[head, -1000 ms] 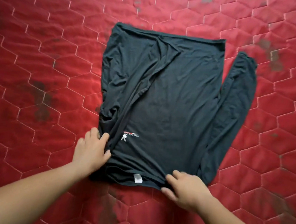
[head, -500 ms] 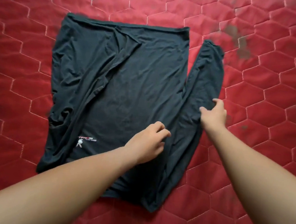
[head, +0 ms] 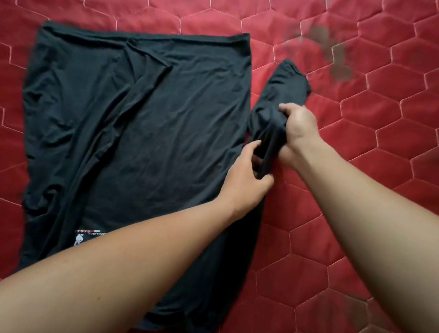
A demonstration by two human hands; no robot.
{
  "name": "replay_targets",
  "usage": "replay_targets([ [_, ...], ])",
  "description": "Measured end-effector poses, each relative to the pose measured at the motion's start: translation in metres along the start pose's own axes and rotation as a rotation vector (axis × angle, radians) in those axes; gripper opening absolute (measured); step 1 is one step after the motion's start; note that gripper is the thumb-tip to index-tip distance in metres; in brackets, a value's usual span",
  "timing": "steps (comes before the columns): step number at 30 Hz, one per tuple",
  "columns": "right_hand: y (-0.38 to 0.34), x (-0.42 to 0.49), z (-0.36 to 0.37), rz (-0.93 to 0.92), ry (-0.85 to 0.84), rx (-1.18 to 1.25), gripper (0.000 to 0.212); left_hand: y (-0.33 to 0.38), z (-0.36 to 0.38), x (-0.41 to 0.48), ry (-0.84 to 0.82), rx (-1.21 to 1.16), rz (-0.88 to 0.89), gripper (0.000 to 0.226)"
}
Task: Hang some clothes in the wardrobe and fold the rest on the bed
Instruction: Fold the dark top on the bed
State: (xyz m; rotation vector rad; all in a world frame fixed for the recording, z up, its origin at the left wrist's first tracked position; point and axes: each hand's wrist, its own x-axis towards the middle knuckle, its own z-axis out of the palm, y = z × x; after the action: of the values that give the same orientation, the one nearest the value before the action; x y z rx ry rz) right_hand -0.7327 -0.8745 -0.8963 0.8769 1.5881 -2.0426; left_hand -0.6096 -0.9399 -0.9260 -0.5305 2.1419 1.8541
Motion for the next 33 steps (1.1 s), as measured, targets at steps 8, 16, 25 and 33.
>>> replay_targets([
  [8, 0.016, -0.016, 0.163, -0.634, -0.563, -1.419, 0.064, -0.001, -0.102, 0.012, 0.408, -0.404, -0.292, 0.033],
  [16, 0.081, -0.011, 0.126, -0.693, -0.402, -1.829, 0.055, -0.063, -0.152, -0.006, 0.307, -0.356, -0.455, 0.035],
  [25, 0.061, 0.011, 0.206, -0.594, -0.501, -1.863, 0.082, -0.066, -0.163, -0.005, 0.188, -0.318, -0.371, 0.052],
  [33, 0.102, -0.019, 0.155, -0.795, -0.347, -1.792, 0.071, -0.074, -0.179, -0.014, 0.192, -0.211, -0.319, 0.07],
])
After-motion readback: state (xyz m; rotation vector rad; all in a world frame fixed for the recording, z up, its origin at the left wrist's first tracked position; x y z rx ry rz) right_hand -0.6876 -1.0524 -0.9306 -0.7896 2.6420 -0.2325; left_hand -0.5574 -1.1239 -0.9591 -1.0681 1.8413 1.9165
